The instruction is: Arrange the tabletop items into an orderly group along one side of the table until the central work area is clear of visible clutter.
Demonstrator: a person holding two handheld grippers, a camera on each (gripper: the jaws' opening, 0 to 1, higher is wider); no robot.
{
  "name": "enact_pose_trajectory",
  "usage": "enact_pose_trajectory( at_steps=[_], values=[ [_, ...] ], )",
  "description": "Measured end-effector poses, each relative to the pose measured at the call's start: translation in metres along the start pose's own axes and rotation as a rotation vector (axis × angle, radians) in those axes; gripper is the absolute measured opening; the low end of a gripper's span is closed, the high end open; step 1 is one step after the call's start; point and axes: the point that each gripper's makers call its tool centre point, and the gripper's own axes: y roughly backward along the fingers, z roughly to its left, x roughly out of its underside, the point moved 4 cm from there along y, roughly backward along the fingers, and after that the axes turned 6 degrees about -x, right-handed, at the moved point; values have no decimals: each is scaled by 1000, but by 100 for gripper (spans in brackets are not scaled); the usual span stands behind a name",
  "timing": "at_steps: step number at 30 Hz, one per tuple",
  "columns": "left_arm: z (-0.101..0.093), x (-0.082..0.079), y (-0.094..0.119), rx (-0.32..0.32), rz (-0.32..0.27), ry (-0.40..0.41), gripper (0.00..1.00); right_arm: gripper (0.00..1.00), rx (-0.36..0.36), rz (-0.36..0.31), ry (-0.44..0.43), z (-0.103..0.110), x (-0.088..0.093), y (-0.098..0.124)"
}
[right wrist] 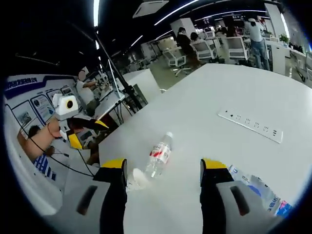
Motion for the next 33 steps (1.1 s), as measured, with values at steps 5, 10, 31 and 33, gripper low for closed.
enact_pose_trajectory(
  at_steps=[5, 10, 31, 33],
  values=[
    [10, 4, 7, -8, -15, 20, 65, 59, -47, 29, -9, 0, -7, -24],
    [21, 9, 12, -27, -20, 39, 65, 59, -92, 56, -21, -2, -14, -49],
    [44, 21, 17, -26, -58, 100, 66, 56, -276, 219, -135, -37, -19, -148],
    [46, 25, 16, -26, -58, 107, 66, 55, -286, 232, -160, -45, -18, -157]
  ],
)
